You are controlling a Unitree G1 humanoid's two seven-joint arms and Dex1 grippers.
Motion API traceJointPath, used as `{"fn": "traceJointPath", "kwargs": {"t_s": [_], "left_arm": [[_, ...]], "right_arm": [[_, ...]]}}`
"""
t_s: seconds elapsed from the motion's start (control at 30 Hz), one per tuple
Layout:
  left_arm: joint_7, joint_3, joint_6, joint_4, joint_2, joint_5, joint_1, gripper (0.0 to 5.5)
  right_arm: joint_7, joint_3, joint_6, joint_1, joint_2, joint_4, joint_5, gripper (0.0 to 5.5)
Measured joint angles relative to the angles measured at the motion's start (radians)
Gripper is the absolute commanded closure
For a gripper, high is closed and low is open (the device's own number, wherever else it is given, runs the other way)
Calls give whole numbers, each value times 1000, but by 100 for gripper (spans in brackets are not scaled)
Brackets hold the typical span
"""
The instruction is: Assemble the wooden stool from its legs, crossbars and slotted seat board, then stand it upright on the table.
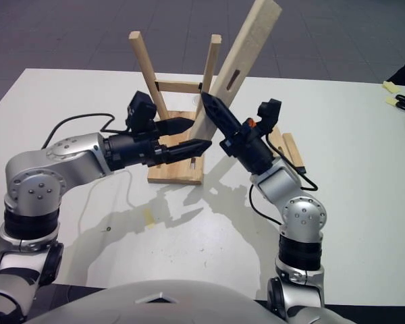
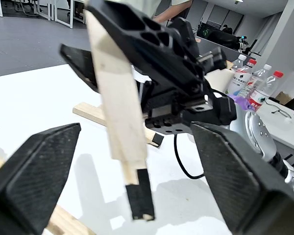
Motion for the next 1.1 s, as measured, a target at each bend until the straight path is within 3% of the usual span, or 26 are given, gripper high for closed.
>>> {"fn": "traceJointPath", "kwargs": {"t_s": [0.5, 0.93, 0.97, 1.1], "left_arm": [[-23, 7, 12, 1, -24, 47, 8, 449], [-42, 6, 12, 1, -32, 86, 9, 452], [-43, 5, 12, 1, -34, 90, 9, 452], [-42, 9, 11, 11, -49, 105, 9, 454]], "right_arm": [[1, -1, -4, 6, 2, 0, -9, 347], [4, 1, -10, 11, 5, -1, -20, 348], [6, 1, -11, 11, 5, -1, -25, 312], [-7, 2, -20, 10, 9, 2, -50, 262]]}}
